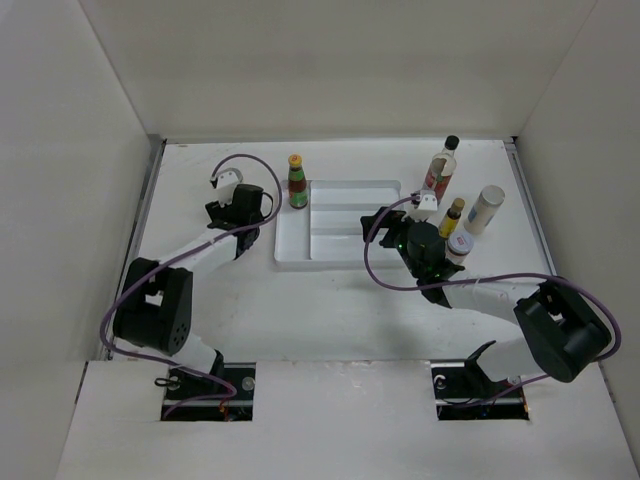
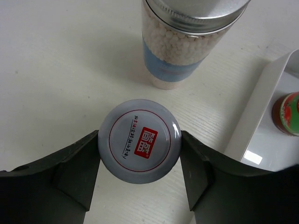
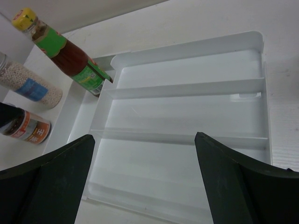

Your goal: Organize the condiment bottles

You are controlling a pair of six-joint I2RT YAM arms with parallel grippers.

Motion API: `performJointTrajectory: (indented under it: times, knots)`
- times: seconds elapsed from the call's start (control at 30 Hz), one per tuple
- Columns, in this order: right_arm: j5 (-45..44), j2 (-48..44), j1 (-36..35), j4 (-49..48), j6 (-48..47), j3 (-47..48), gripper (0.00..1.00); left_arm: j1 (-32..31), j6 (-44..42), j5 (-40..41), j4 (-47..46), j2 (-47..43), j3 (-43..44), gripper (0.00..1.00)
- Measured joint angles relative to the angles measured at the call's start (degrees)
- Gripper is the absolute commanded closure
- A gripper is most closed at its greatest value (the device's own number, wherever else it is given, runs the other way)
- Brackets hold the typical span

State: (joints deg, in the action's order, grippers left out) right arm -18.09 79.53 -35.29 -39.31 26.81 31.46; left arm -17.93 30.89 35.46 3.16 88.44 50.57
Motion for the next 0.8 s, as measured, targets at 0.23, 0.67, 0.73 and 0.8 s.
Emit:
performJointTrajectory:
  times: [0.23,0.67,0.73,0.8]
  knots:
    - [0.0,0.0,0.0,0.0,0.0,0.0,0.05,-3.43,-1.09,1.68,2.75,-8.7,-3.1,0.57]
    - [0.0,0.0,0.0,-0.09,0.0,0.0,0.05,-17.7,-2.6,1.09,-1.42,-2.45,8.02,0.57]
    - [0.0,0.0,0.0,-0.09,0.0,0.0,0.05,-17.86,-2.67,0.63,-1.62,1.6,9.53,0.57]
    - [0.0,0.0,0.0,-0.11,0.0,0.0,0.05,-17.86,-2.95,0.48,-1.6,5.09,10.78,0.57]
